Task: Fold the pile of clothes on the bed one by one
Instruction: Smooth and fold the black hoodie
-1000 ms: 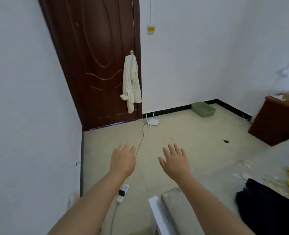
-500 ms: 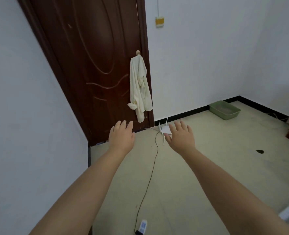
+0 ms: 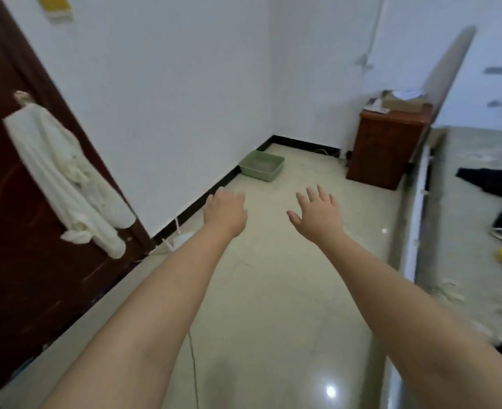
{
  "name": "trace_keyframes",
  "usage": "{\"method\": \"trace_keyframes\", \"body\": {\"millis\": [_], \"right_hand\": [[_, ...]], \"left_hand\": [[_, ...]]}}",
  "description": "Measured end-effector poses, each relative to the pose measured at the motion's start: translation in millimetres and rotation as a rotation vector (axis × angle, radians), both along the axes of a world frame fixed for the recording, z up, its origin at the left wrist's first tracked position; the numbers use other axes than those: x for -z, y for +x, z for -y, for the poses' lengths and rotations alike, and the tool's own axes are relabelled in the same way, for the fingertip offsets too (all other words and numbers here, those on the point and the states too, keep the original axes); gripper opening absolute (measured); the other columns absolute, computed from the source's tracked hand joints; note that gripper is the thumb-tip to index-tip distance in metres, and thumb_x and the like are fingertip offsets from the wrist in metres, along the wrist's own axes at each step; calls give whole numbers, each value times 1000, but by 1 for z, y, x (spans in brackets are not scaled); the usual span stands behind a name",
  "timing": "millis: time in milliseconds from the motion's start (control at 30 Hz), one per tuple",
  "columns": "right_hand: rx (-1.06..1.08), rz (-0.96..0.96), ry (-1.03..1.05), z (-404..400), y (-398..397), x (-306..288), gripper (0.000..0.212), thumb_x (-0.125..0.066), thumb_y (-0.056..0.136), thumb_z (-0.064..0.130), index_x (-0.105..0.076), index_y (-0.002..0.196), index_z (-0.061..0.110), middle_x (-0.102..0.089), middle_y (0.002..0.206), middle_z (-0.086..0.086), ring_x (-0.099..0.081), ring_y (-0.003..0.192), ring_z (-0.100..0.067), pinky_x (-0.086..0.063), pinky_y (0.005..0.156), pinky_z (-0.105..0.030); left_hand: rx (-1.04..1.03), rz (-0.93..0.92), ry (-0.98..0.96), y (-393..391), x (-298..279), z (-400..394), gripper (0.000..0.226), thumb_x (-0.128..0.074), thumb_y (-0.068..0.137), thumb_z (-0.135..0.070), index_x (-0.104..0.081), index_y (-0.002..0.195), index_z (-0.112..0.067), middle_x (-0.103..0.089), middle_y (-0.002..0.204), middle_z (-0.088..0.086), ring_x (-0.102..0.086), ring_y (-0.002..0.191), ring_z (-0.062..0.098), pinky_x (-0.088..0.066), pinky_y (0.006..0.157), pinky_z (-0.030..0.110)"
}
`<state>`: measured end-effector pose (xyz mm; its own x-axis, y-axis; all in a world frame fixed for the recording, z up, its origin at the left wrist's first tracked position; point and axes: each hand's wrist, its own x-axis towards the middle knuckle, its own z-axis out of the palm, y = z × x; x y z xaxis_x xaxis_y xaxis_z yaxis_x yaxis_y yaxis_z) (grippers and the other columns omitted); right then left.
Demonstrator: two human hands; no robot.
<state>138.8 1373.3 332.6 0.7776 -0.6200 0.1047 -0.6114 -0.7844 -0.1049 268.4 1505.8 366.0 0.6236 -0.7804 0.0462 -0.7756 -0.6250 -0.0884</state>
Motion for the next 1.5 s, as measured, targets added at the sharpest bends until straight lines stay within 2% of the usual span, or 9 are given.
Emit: {"method": "trace_keyframes", "body": {"millis": [167,367,533,767,933,1067,1267,1367,1500], "right_hand": [[294,-50,0,131,-34,30,55,-30,96,45,-27,142,16,-20,153,-9,-8,142,-28,-8,114,-43],[543,-112,59,266,-79,60,55,-31,96,43,-24,144,16,-17,154,-7,-5,143,-25,-7,114,-41],[689,-80,83,354,-98,76,52,-31,97,39,-26,142,14,-18,153,-7,-8,142,-25,-9,113,-38],[908,-98,99,508,-98,108,50,-30,98,37,-26,142,15,-20,152,-4,-11,142,-21,-10,113,-35],[1174,-62,150,610,-120,110,49,-33,98,37,-31,141,13,-26,150,-6,-13,142,-24,-14,113,-38],[1319,-89,170,662,-159,115,50,-34,97,37,-33,141,12,-27,150,-8,-14,141,-24,-14,113,-38],[1533,-80,302,752,-221,160,51,-35,96,40,-32,141,14,-27,150,-6,-14,141,-24,-14,113,-38],[1529,-33,375,811,-234,177,52,-33,97,40,-29,142,14,-24,152,-6,-11,142,-23,-12,114,-38],[1515,60,366,895,-240,183,52,-34,96,39,-30,142,14,-24,152,-6,-10,142,-22,-10,115,-38]], "left_hand": [[293,-35,-19,-14,36,181,40,-36,96,-29,-37,132,-14,-44,131,7,-38,122,25,-32,98,36],[515,-69,-12,-31,68,353,34,-36,95,-30,-43,125,-17,-47,126,4,-39,118,22,-30,96,36],[628,-68,-33,-21,91,458,37,-34,95,-29,-40,130,-17,-42,133,4,-35,124,21,-28,98,34],[714,-65,55,13,130,639,40,-31,96,-30,-34,134,-18,-31,145,4,-26,134,20,-26,103,34],[877,-83,76,18,139,792,44,-30,98,-29,-27,140,-16,-22,150,4,-16,140,20,-21,109,36],[1046,-99,115,-24,146,894,46,-29,99,-30,-24,142,-15,-20,151,6,-14,140,21,-17,112,37],[1256,-59,148,-118,178,1028,46,-27,98,-32,-25,141,-16,-25,149,4,-19,138,17,-20,110,35],[1322,-19,205,-148,187,1086,45,-27,97,-32,-26,139,-17,-29,146,2,-24,135,15,-22,107,32],[1376,-9,235,-173,187,1168,45,-30,97,-33,-32,137,-13,-32,145,6,-26,135,17,-24,106,34]]}}
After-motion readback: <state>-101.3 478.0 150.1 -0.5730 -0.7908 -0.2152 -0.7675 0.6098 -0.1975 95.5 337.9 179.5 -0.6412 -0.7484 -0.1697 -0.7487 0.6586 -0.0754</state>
